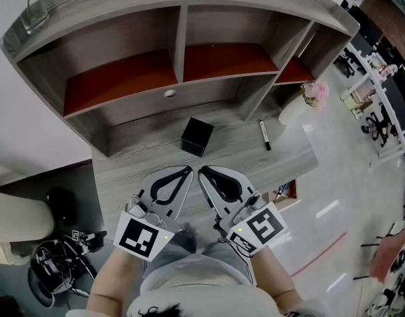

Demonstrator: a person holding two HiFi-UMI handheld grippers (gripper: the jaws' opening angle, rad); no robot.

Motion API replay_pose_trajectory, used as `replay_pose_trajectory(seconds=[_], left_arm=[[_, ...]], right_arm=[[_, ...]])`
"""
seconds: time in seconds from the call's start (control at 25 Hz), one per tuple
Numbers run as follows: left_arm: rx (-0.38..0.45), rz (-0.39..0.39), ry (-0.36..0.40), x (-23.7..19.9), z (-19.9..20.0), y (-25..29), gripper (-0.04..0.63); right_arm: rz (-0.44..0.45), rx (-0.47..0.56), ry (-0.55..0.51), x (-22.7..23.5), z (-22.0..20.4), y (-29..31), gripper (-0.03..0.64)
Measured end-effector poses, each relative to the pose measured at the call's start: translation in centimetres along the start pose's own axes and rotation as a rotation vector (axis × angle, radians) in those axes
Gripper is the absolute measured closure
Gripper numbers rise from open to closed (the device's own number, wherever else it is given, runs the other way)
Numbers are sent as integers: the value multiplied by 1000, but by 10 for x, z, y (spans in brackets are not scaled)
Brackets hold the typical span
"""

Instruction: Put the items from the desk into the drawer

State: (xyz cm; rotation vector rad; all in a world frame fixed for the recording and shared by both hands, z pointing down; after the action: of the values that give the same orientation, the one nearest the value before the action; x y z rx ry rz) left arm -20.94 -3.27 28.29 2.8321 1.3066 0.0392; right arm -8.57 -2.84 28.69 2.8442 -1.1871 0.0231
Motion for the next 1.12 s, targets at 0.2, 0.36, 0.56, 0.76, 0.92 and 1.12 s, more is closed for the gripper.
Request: replay_pose_trajectory(seconds=[0.2, 0.36, 0.56, 0.76, 0.92, 1.12], left_arm=[[7, -21, -19, -21, -6, 4, 588], [5, -18, -39, -31, -11, 9, 589], [1, 11, -31, -40, -14, 17, 588], [-1, 85, -46, -53, -19, 25, 588], [-7, 143, -63, -63, -24, 30, 588], [-27, 198, -90, -70, -34, 32, 589]], right_arm=[[-10, -58, -15, 9, -7, 22, 592], [-5, -119, -36, 22, -14, 35, 584], [18, -190, -56, 43, -28, 51, 561], [75, -286, -71, 66, -53, 72, 555], [118, -368, -84, 84, -75, 88, 549], [153, -463, -112, 104, -102, 106, 547]])
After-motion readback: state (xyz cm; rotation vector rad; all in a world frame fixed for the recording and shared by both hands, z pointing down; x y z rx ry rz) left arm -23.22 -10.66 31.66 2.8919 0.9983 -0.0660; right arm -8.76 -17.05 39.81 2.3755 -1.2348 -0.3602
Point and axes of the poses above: the fingertips, and each gripper's own axes: y forward along the fingers, x to its right, z out of its top, the point moved 7 cm from there along -y, backward along the fingers, and after that the axes turned 4 degrees about -y, right-handed, at the moved point
